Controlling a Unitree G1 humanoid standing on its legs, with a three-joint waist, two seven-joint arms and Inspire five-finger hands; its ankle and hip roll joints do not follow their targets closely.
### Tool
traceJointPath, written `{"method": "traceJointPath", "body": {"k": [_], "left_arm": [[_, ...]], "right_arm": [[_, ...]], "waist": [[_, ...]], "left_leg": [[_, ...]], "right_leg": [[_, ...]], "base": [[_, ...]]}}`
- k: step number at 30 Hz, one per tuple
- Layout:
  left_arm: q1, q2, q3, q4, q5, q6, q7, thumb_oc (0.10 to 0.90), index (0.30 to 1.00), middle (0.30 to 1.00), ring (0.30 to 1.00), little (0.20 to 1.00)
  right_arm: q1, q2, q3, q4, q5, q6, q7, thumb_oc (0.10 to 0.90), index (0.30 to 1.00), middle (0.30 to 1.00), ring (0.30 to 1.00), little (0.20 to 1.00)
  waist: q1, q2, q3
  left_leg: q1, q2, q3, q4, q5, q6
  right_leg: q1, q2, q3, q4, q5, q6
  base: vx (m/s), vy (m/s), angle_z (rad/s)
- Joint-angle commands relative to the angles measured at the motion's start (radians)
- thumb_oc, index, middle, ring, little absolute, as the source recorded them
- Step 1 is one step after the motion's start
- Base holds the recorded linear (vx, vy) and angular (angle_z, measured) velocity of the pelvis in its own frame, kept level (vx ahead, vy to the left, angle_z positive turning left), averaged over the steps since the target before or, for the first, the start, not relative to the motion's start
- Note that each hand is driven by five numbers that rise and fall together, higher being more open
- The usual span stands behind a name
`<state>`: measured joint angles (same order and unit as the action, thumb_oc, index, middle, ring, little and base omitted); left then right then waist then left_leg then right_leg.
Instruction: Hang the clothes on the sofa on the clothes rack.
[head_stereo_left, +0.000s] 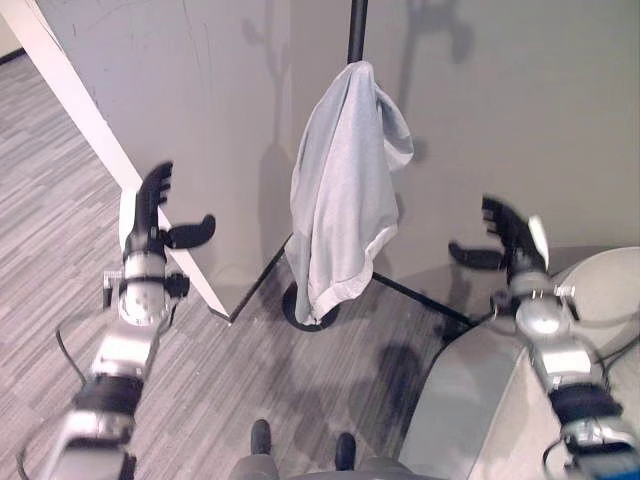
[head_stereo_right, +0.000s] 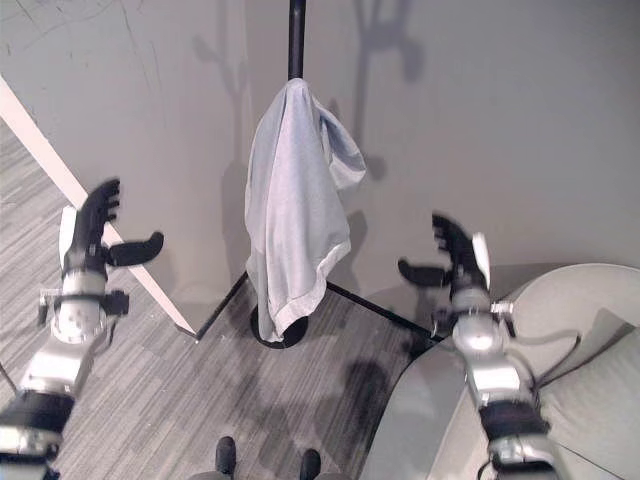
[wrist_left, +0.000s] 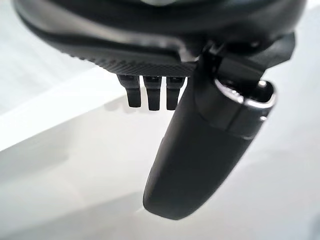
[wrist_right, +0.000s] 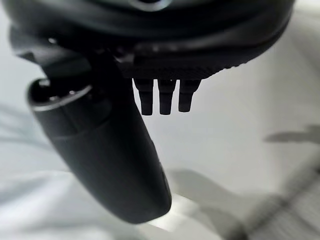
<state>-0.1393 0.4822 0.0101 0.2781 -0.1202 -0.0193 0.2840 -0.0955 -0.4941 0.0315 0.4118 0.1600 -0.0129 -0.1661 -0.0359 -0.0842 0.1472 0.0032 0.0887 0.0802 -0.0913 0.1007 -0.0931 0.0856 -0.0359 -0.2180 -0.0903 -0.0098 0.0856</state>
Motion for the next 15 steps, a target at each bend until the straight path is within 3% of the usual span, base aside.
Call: {"method": "traceJointPath", "body": {"k": [1, 3, 7, 10, 15], "left_arm": [[-0.008, 0.003, -0.005, 0.029, -0.009, -0.053, -0.054, 0.8, 0.9, 0.9, 0.9, 0.9], [0.063, -0.05, -0.012, 0.083, -0.025, -0.055, -0.101, 0.8, 0.9, 0.9, 0.9, 0.9], [0.138, -0.081, -0.057, 0.195, 0.019, -0.046, -0.146, 0.8, 0.9, 0.9, 0.9, 0.9], [0.168, -0.129, -0.107, 0.476, 0.073, -0.024, -0.163, 0.8, 0.9, 0.9, 0.9, 0.9], [0.187, -0.19, -0.124, 0.68, 0.052, -0.021, -0.184, 0.8, 0.9, 0.9, 0.9, 0.9]], "right_arm": [[-0.002, 0.005, 0.043, 0.007, -0.061, -0.065, 0.034, 0.8, 0.9, 0.9, 0.9, 0.9], [0.071, 0.061, 0.064, 0.096, -0.104, -0.056, 0.049, 0.8, 0.9, 0.9, 0.9, 0.9], [0.113, 0.115, 0.098, 0.254, -0.135, -0.038, 0.061, 0.8, 0.9, 0.9, 0.9, 0.9], [0.141, 0.169, 0.125, 0.439, -0.123, -0.013, 0.091, 0.8, 0.9, 0.9, 0.9, 0.9], [0.135, 0.209, 0.113, 0.638, -0.082, 0.002, 0.09, 0.8, 0.9, 0.9, 0.9, 0.9]], "waist": [[-0.011, -0.009, -0.089], [-0.018, -0.006, -0.083], [-0.024, 0.001, -0.075], [-0.024, 0.006, -0.068], [-0.021, 0.013, -0.064]], "left_leg": [[0.064, 0.012, 0.056, 0.004, -0.166, -0.04], [0.074, 0.014, 0.061, 0.004, -0.169, -0.038], [0.073, 0.014, 0.071, 0.004, -0.165, -0.035], [0.075, 0.013, 0.074, 0.004, -0.163, -0.03], [0.072, 0.008, 0.067, 0.004, -0.162, -0.023]], "right_leg": [[-0.012, -0.027, -0.023, 0.003, -0.006, 0.016], [-0.006, -0.026, -0.022, 0.003, -0.007, 0.015], [-0.014, -0.025, -0.017, 0.003, -0.001, 0.016], [-0.017, -0.025, -0.01, 0.003, -0.001, 0.016], [-0.016, -0.026, -0.006, 0.003, -0.005, 0.015]], "base": [[0.02, 0.014, -0.06], [0.01, 0.018, -0.09], [-0.02, 0.032, -0.09], [-0.03, 0.028, -0.11], [-0.01, 0.018, -0.06]]}}
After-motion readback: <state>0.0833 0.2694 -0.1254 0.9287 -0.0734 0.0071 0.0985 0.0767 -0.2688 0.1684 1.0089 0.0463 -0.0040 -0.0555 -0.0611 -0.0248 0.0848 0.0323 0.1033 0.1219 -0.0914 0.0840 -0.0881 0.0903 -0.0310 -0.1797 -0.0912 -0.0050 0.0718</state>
